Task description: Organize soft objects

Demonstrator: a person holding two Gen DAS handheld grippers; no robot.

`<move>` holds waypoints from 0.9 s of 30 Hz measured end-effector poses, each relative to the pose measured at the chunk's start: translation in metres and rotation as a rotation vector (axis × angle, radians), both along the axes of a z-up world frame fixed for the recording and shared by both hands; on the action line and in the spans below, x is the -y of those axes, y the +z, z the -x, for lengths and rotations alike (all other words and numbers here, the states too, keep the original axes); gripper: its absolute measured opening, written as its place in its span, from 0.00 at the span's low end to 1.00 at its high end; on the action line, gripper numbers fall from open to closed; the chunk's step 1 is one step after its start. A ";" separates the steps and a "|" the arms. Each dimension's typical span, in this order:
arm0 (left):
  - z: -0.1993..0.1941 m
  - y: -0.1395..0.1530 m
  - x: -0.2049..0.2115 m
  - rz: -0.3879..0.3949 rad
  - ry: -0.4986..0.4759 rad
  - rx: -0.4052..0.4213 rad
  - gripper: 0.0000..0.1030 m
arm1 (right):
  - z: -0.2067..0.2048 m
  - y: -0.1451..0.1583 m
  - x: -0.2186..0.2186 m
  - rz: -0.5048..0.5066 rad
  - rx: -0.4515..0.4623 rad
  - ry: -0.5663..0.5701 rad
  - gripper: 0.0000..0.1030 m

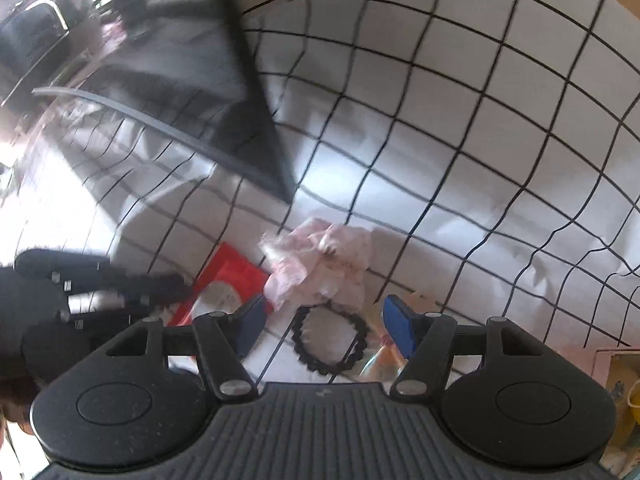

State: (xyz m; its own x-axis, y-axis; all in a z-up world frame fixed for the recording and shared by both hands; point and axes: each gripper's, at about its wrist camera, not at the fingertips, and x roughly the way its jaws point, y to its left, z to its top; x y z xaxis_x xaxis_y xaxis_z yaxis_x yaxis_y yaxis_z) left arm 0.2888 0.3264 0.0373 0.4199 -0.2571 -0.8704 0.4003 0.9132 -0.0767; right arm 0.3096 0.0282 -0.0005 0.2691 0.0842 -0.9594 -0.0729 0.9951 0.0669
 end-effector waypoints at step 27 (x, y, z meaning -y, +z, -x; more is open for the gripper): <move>-0.002 -0.007 0.071 -0.309 -0.182 -0.015 0.18 | 0.034 0.031 0.063 -0.131 0.071 -0.146 0.63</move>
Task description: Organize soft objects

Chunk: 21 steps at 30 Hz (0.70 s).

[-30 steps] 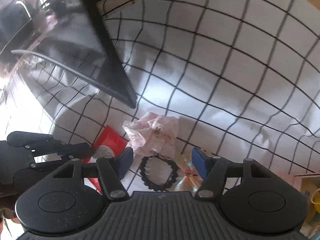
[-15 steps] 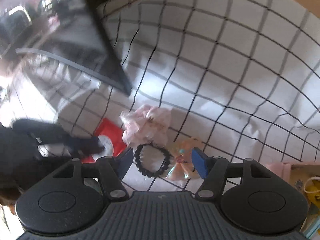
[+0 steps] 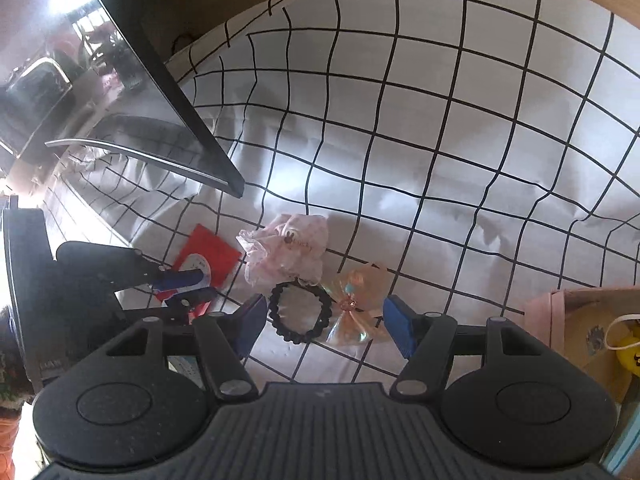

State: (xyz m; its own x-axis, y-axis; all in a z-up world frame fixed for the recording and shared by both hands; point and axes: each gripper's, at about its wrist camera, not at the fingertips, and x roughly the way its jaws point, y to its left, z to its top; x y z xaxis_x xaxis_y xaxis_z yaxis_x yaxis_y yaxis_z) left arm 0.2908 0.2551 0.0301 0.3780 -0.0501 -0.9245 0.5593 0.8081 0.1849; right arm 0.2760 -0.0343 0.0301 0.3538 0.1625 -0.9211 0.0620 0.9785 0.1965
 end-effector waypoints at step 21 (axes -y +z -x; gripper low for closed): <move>-0.013 0.002 -0.019 0.035 0.092 -0.009 0.65 | 0.001 -0.004 -0.010 -0.016 -0.003 0.028 0.63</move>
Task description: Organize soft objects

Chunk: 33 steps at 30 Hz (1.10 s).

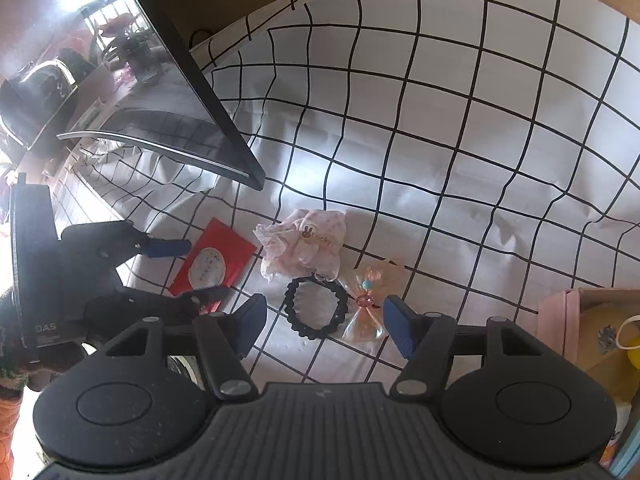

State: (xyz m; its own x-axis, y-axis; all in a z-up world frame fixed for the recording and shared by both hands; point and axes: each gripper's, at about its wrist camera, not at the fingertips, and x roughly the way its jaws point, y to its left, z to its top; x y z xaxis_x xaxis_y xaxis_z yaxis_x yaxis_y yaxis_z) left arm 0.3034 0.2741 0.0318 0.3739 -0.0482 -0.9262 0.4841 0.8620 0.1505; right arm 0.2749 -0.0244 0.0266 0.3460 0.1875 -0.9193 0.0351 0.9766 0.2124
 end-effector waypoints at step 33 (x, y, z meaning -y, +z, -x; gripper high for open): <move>-0.011 -0.013 0.014 0.069 0.058 -0.104 0.70 | 0.004 -0.002 0.005 -0.019 -0.004 0.005 0.63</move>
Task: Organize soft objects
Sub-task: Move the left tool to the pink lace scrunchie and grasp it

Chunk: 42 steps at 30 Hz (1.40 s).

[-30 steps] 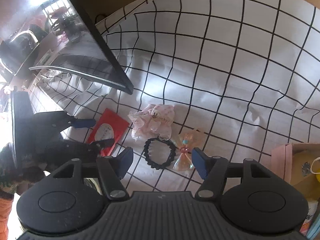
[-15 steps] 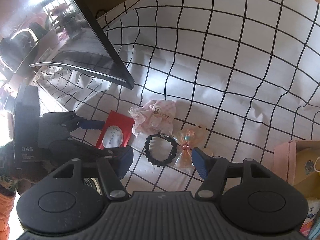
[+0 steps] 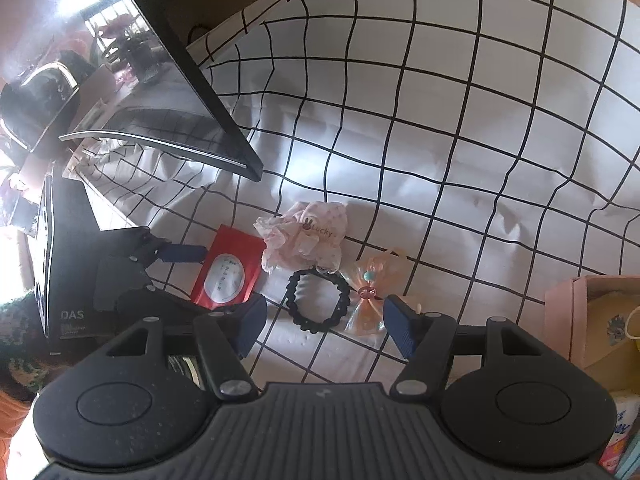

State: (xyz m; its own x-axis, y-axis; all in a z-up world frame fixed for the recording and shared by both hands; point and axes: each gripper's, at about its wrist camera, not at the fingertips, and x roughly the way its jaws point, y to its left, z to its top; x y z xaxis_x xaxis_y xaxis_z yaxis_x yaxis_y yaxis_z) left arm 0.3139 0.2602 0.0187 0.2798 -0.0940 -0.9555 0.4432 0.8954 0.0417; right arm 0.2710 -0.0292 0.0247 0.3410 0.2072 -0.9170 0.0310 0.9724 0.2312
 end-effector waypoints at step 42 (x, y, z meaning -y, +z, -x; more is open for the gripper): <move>0.020 0.016 -0.059 0.165 0.088 0.105 0.11 | -0.072 -0.052 -0.030 0.077 -0.126 -0.098 0.63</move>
State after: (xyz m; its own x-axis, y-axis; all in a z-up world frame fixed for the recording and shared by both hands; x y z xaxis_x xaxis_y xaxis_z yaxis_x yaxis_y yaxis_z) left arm 0.2942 0.3196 0.0344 0.3907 -0.2173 -0.8945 0.3642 0.9289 -0.0666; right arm 0.3427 0.0007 -0.0270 0.2373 0.1056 -0.9657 0.1511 0.9780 0.1440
